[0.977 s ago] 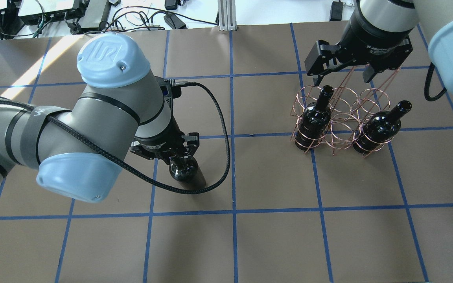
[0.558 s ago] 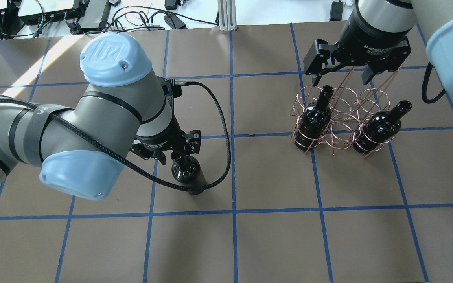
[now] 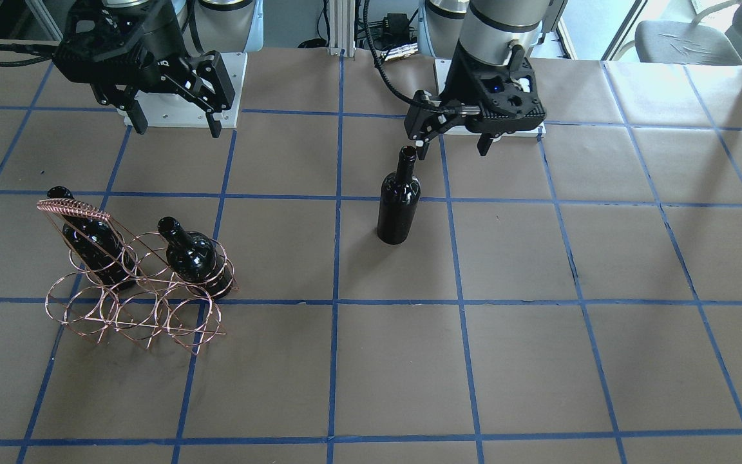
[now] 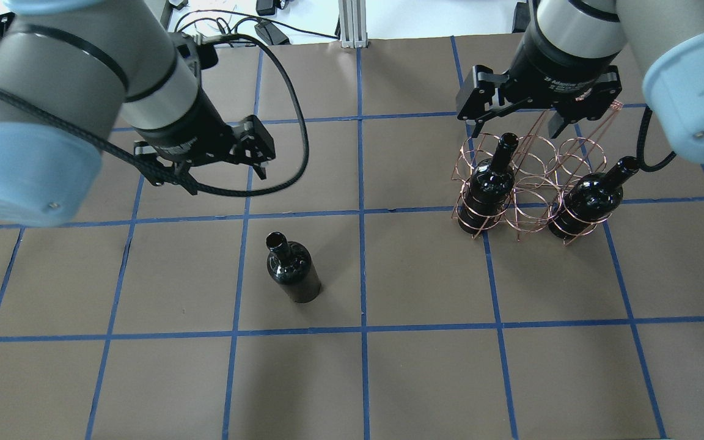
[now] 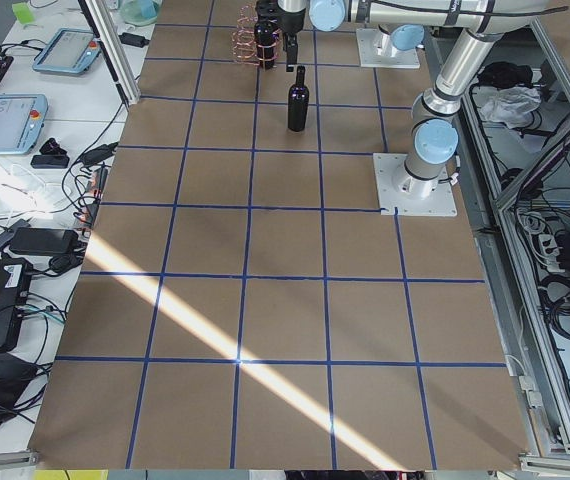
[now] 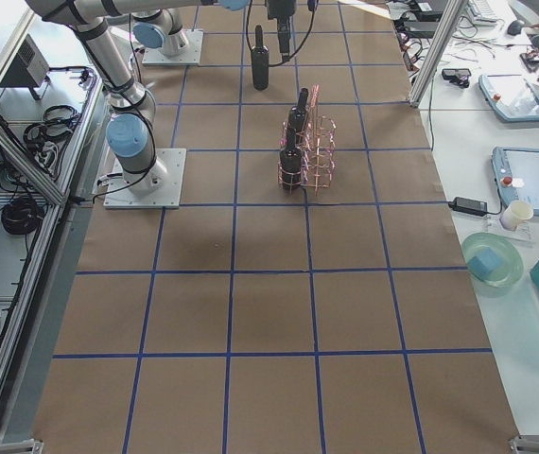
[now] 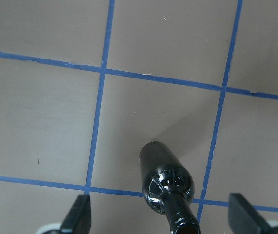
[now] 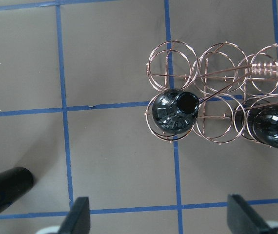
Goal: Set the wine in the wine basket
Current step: 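Open the left gripper and raise it away while the right arm starts toward the bottle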
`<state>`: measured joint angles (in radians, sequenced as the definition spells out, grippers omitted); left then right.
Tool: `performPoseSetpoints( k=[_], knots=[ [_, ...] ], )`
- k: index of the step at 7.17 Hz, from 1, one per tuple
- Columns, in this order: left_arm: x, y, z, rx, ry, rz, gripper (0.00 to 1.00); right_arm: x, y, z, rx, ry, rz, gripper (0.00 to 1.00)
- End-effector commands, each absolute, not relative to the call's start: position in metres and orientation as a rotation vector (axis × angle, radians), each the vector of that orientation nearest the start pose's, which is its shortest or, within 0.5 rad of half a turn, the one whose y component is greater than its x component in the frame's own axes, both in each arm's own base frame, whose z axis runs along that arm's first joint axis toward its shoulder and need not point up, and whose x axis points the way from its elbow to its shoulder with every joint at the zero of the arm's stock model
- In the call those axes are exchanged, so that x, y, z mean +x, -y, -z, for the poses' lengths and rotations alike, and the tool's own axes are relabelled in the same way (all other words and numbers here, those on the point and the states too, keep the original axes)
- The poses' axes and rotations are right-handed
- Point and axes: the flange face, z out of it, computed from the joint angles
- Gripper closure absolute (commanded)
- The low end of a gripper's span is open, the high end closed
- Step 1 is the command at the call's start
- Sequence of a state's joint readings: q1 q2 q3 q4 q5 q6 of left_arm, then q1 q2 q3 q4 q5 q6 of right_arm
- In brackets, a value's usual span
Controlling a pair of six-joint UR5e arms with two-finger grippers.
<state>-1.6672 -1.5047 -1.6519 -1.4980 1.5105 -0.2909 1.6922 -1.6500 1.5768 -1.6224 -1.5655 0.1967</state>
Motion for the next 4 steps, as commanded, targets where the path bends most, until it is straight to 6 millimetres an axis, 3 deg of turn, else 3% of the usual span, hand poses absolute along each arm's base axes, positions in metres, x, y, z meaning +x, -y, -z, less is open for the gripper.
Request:
performPoseSetpoints(
  k=[1, 2, 4],
  knots=[
    [-0.121, 0.467, -0.534, -0.222, -3.200, 0.095, 0.00, 0.232, 0.432, -0.524, 0.225, -3.091, 0.171, 0.00],
    [-0.103, 0.468, -0.551, -0.125, -3.188, 0.125, 0.00, 0.258, 0.424, -0.519, 0.239, -3.089, 0.160, 0.00],
    [-0.090, 0.483, -0.548, -0.017, -3.160, 0.166, 0.00, 0.316, 0.422, -0.498, 0.256, -3.071, 0.199, 0.00]
  ],
)
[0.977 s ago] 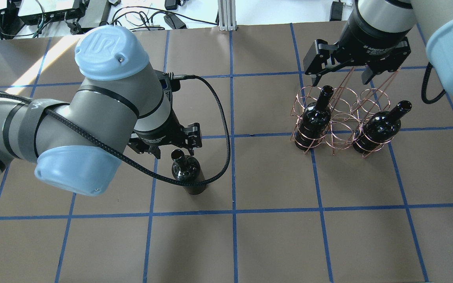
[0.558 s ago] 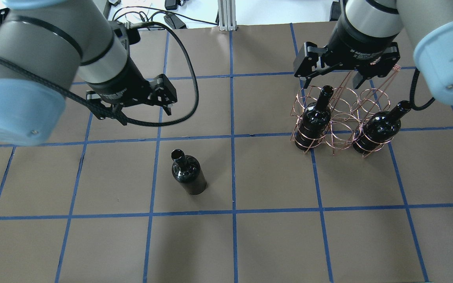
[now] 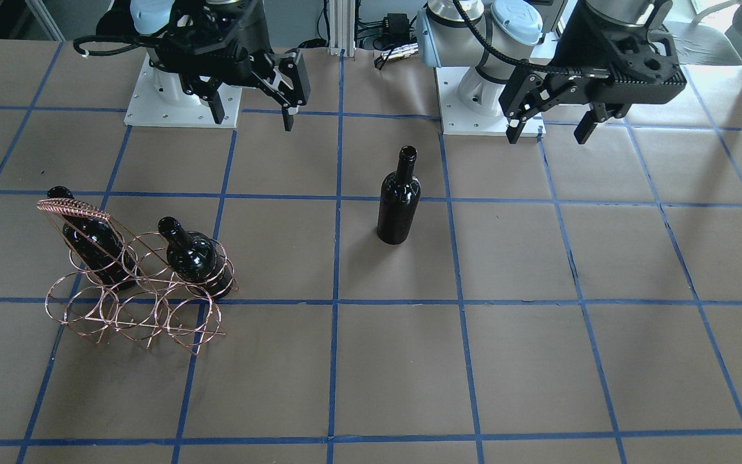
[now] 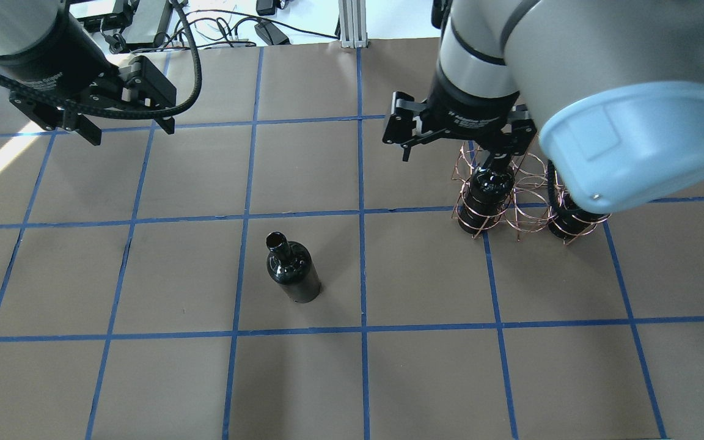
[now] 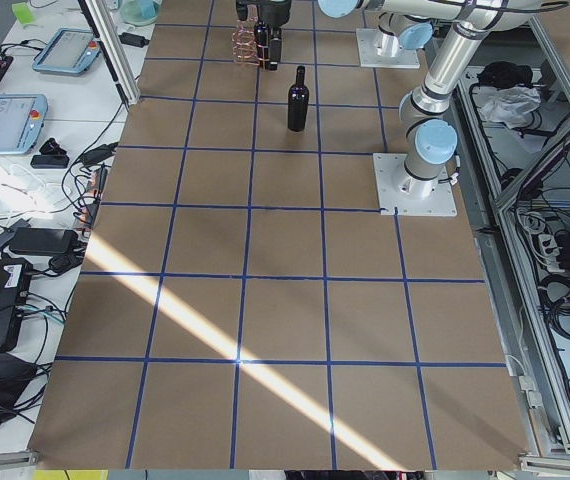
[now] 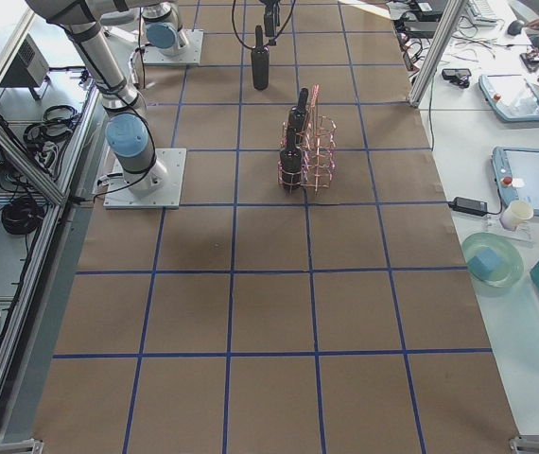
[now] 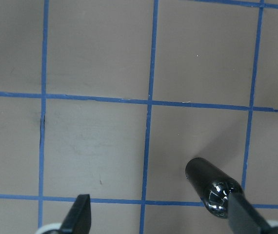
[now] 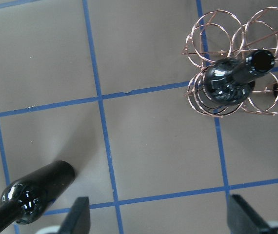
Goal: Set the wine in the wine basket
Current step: 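Lower the right gripper over the standing bottle and grasp its neck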
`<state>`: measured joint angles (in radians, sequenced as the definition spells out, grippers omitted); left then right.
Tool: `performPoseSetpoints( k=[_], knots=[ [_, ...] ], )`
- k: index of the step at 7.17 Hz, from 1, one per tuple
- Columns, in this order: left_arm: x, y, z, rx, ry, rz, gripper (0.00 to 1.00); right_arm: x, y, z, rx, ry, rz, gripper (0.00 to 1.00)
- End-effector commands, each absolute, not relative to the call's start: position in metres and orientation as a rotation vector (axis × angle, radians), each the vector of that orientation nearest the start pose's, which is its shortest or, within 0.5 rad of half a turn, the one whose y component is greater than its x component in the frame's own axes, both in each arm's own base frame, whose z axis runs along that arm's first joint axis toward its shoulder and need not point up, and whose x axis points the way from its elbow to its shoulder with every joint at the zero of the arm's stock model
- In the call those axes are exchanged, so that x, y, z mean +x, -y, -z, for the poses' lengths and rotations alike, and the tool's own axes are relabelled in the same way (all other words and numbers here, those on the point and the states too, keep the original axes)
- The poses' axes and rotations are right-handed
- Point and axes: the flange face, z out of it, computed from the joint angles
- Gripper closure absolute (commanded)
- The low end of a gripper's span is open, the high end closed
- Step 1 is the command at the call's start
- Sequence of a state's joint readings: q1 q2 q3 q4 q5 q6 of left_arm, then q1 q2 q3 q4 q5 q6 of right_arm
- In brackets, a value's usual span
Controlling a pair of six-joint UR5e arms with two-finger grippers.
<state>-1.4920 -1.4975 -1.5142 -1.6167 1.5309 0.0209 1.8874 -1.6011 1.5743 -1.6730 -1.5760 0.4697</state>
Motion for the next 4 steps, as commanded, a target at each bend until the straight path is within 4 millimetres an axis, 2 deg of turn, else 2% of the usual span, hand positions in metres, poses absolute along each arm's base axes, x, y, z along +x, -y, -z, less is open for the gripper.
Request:
performPoseSetpoints(
  k=[1, 2, 3, 4],
  knots=[
    [-0.089, 0.491, -0.547, -0.019, -3.158, 0.181, 0.00, 0.349, 0.417, -0.486, 0.218, -3.054, 0.224, 0.00],
    [-0.087, 0.503, -0.552, -0.016, -3.153, 0.207, 0.00, 0.372, 0.422, -0.468, 0.215, -3.048, 0.227, 0.00],
    [-0.086, 0.520, -0.556, -0.014, -3.150, 0.219, 0.00, 0.401, 0.415, -0.453, 0.180, -3.044, 0.237, 0.00],
    [-0.084, 0.528, -0.556, -0.012, -3.145, 0.215, 0.00, 0.420, 0.410, -0.439, 0.184, -3.087, 0.255, 0.00]
  ],
)
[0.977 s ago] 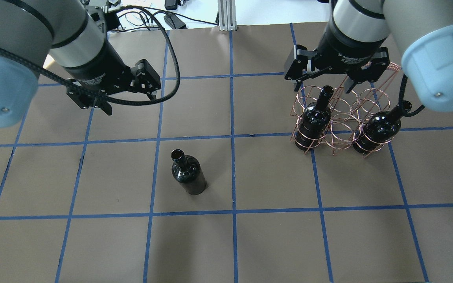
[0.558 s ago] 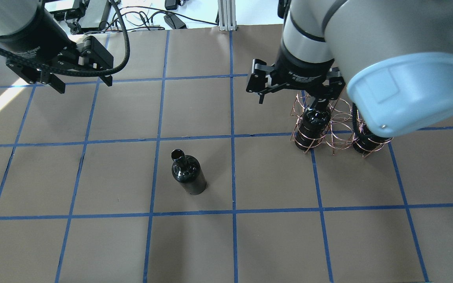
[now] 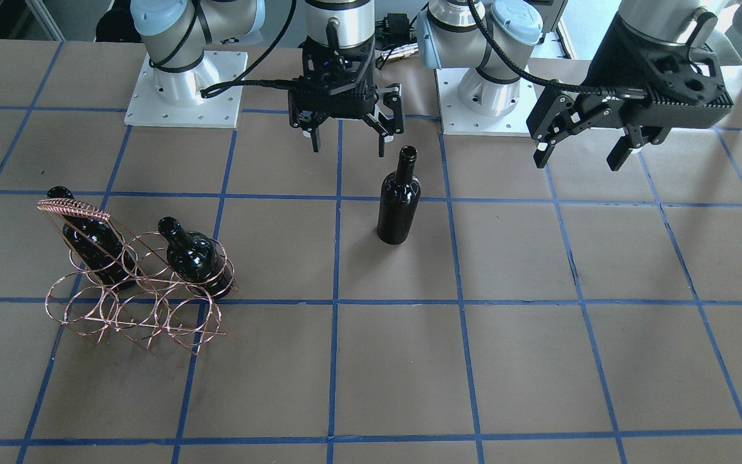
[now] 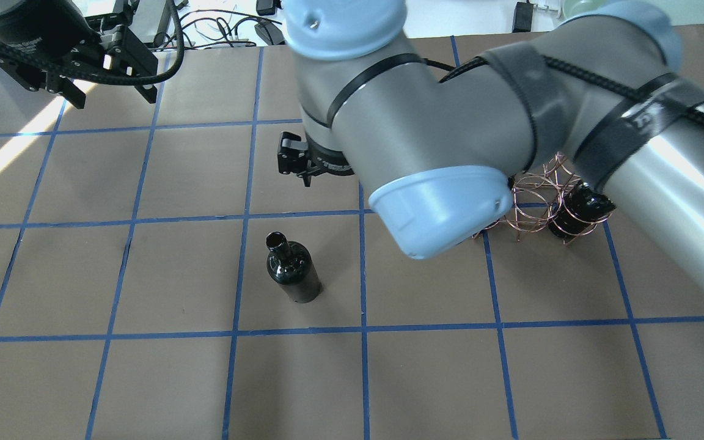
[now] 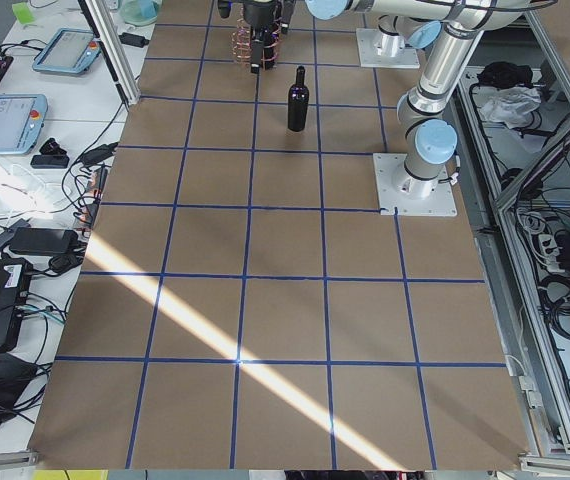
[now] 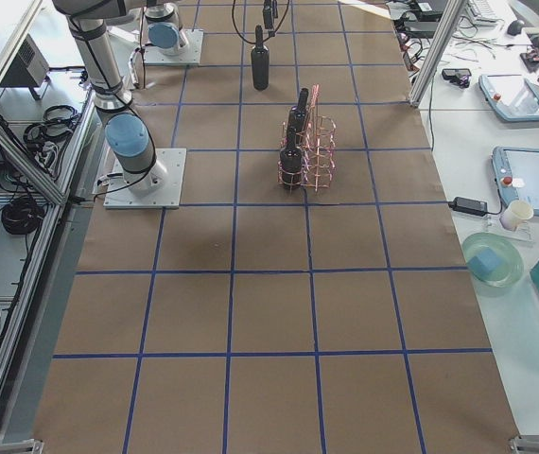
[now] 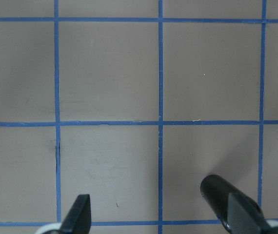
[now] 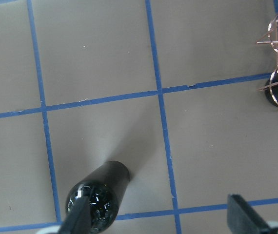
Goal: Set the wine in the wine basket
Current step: 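Lower the right gripper over the standing bottle and grasp its neck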
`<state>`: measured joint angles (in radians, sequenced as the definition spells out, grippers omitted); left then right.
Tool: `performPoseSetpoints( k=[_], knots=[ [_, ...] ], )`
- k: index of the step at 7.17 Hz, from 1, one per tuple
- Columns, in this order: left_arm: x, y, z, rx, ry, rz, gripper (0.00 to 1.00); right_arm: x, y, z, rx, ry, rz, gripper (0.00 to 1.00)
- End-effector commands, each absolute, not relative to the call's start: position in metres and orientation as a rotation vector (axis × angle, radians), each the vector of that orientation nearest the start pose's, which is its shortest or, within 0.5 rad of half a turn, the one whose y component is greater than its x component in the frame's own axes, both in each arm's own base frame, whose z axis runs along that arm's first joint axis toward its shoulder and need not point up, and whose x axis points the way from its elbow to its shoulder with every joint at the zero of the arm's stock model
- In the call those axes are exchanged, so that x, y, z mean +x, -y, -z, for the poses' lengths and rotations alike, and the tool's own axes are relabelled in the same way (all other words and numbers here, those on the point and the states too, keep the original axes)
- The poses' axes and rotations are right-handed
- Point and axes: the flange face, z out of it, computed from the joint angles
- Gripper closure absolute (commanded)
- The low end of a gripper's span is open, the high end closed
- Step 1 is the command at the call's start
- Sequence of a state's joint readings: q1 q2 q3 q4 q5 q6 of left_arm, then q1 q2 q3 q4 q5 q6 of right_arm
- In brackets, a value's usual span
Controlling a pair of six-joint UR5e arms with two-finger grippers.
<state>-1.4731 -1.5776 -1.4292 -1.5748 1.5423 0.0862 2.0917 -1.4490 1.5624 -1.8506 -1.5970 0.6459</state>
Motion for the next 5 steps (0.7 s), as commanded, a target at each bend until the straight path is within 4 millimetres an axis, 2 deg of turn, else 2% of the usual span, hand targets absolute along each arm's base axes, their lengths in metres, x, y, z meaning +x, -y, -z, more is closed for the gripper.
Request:
performPoseSetpoints(
  k=[1, 3, 4, 5],
  knots=[
    [-0.085, 0.528, -0.554, -0.010, -3.144, 0.210, 0.00, 0.433, 0.405, -0.427, 0.261, -3.088, 0.234, 0.01],
    [-0.085, 0.532, -0.552, -0.007, -3.138, 0.233, 0.00, 0.451, 0.402, -0.408, 0.295, -3.084, 0.201, 0.01],
    [-0.089, 0.535, -0.550, -0.015, -3.139, 0.231, 0.00, 0.467, 0.397, -0.398, 0.288, -3.079, 0.212, 0.01],
    [-0.093, 0.537, -0.548, -0.003, -3.141, 0.228, 0.00, 0.470, 0.395, -0.395, 0.293, -3.083, 0.210, 0.01]
  ],
)
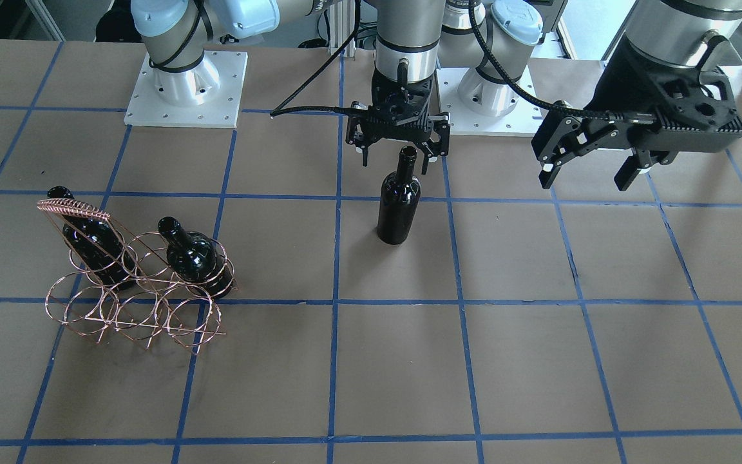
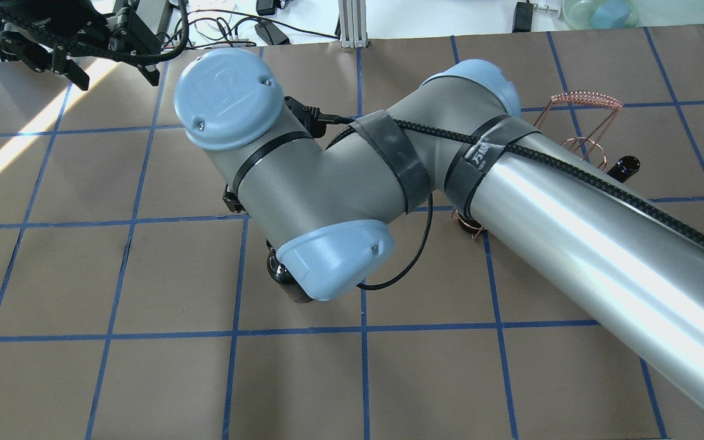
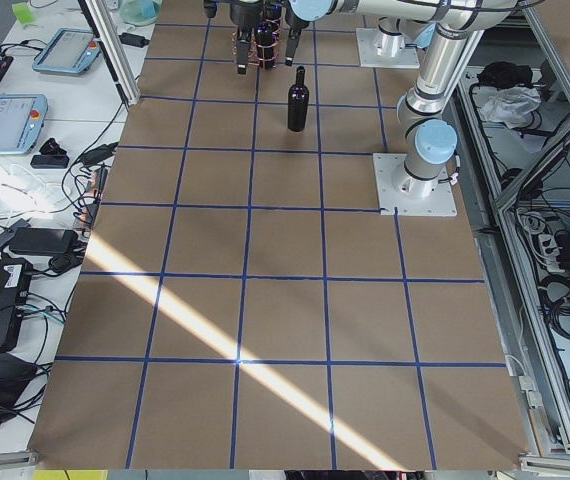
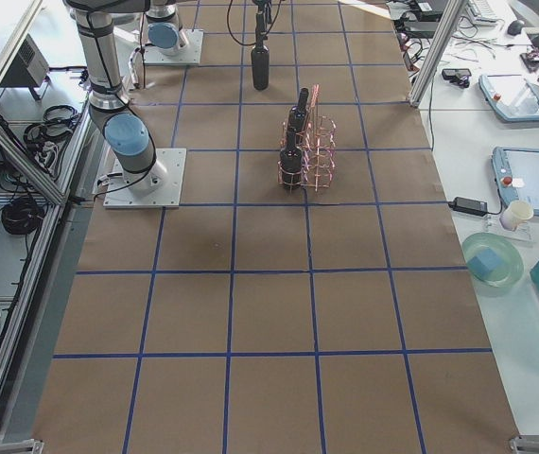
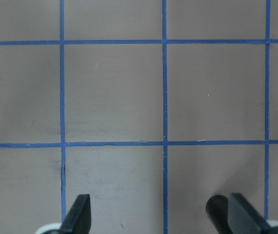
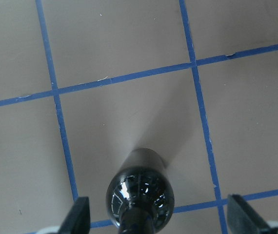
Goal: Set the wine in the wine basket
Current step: 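Lower the right gripper over the standing bottle and grasp its neck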
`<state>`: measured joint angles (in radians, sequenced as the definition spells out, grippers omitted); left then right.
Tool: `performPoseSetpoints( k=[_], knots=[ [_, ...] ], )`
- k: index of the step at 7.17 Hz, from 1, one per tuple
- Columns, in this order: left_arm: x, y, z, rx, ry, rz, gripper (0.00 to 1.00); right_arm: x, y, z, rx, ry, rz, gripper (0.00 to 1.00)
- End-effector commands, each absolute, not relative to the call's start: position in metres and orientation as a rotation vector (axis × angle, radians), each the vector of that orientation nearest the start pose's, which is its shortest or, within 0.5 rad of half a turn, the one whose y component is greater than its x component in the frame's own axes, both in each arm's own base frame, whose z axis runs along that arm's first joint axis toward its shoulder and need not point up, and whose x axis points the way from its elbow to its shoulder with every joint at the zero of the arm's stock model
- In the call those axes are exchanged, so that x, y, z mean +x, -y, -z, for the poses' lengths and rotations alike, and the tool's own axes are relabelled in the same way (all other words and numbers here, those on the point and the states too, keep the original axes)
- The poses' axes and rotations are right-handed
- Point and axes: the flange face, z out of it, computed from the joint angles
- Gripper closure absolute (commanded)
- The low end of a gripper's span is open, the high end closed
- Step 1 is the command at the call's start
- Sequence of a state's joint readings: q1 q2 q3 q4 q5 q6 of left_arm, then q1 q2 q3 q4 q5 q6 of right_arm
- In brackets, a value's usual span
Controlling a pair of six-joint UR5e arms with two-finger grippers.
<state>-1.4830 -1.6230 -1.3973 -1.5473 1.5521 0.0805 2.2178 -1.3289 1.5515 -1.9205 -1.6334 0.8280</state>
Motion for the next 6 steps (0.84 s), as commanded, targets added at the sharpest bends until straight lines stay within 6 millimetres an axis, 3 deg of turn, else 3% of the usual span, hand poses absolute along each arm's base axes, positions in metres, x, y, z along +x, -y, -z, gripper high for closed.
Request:
performPoseSetpoints(
  k=[1, 2, 3, 6],
  knots=[
    [-0.093, 0.540, -0.547, -0.003, -3.142, 0.229, 0.00, 0.476, 0.386, -0.394, 0.270, -3.092, 0.205, 0.01],
    [-0.094, 0.539, -0.549, 0.005, -3.140, 0.241, 0.00, 0.483, 0.376, -0.387, 0.242, -3.103, 0.193, 0.01],
    [-0.096, 0.539, -0.545, 0.012, -3.141, 0.234, 0.00, 0.485, 0.379, -0.376, 0.240, -3.116, 0.175, 0.01],
    [-0.097, 0.537, -0.546, 0.024, -3.143, 0.234, 0.00, 0.485, 0.379, -0.373, 0.232, -3.124, 0.165, 0.32]
  ],
)
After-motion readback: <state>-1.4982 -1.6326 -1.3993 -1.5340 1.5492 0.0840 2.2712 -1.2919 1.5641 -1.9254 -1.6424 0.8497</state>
